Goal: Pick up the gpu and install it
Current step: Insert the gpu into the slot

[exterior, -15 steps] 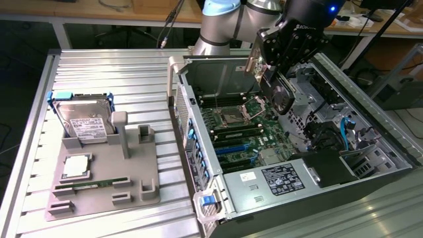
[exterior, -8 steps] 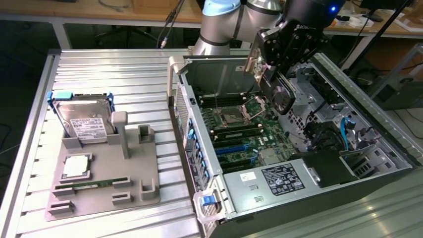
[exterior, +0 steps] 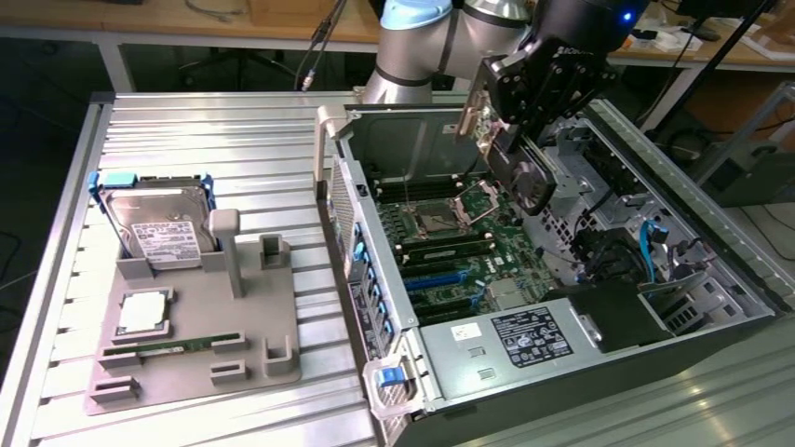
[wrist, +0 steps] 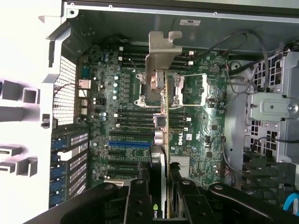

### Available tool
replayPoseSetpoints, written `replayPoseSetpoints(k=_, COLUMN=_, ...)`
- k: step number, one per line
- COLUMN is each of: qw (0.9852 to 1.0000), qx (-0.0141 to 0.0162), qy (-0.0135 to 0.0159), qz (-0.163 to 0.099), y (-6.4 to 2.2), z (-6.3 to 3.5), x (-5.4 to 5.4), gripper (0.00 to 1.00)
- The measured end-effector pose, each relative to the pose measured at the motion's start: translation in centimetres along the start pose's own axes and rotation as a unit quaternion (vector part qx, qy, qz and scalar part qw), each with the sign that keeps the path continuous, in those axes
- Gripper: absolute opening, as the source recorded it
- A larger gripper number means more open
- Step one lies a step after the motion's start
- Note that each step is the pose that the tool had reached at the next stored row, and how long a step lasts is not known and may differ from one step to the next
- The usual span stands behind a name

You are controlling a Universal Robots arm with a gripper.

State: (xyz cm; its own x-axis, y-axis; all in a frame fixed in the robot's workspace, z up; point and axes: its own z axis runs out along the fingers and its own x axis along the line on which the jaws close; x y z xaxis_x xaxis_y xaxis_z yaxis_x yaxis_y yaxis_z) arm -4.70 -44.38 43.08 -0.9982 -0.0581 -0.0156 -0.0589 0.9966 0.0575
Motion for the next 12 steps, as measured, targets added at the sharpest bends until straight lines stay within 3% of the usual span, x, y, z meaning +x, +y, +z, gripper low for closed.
replayPoseSetpoints(k=12, qw=0.9998, qx=-0.0003, qy=0.001, qz=-0.018, y=0.0, z=0.0, x=0.0, gripper=0.27)
